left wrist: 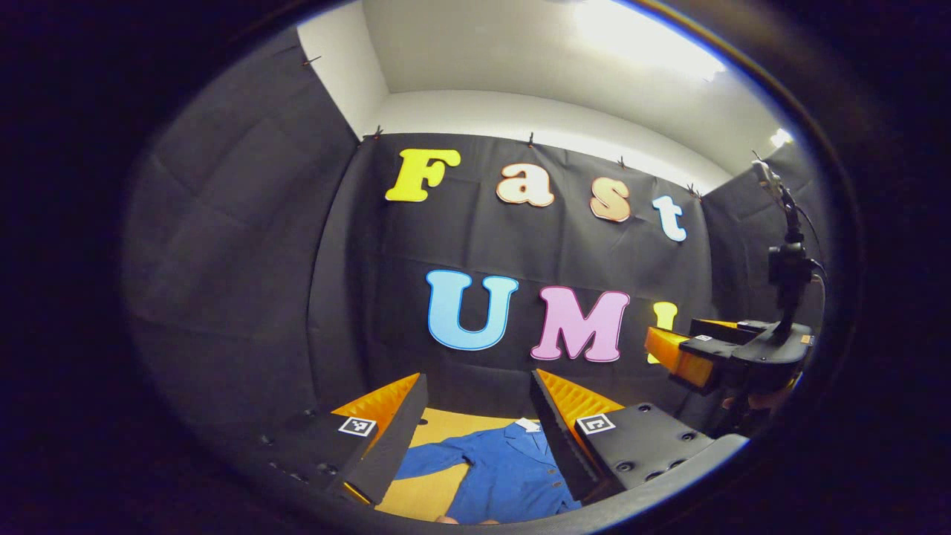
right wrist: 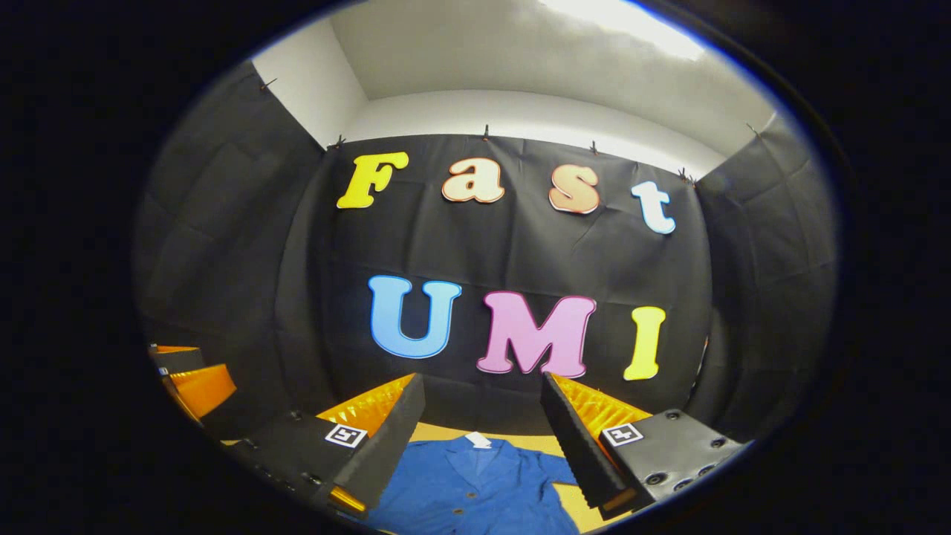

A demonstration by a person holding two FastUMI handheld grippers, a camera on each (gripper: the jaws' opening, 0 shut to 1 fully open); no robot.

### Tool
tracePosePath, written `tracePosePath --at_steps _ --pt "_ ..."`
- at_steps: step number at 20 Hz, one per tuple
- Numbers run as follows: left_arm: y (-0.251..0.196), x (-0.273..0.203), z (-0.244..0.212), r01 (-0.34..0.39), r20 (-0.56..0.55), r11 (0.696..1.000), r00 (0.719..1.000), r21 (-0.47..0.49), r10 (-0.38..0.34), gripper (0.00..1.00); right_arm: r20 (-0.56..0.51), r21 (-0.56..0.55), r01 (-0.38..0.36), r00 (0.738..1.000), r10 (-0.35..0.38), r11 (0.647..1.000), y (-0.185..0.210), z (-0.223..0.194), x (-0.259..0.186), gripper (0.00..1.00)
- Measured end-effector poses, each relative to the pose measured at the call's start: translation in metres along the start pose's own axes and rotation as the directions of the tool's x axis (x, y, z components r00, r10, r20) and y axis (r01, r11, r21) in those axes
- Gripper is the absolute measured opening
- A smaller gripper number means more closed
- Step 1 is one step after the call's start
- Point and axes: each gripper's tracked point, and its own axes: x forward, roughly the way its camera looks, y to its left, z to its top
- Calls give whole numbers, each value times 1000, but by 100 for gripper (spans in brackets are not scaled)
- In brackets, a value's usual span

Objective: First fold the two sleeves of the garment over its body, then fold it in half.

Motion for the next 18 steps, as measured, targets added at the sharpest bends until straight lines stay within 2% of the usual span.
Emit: tracePosePath --at_steps 2,4,8,14,17,18 --pt "-2 9 -11 33 -20 999 999 -28 -34 80 -7 -4 30 1000 -30 1000 -15 -12 0 99" --pt "7 19 -18 13 -41 999 999 -34 -14 80 -68 21 37 997 -35 999 -22 -34 3 99" --pt "6 37 -16 -18 -15 1000 1000 -23 17 80 -88 20 65 994 -63 998 -49 -45 14 99" --pt "-20 60 -27 14 -44 1000 999 -21 -15 80 -124 39 94 988 -88 995 -81 -66 27 99" --pt "-18 74 -28 -19 -66 999 998 -40 16 80 -180 54 142 975 -130 988 -108 -84 32 99" --pt "-17 80 -26 -31 -59 999 998 -42 28 80 -183 64 155 973 -141 986 -114 -86 33 92"
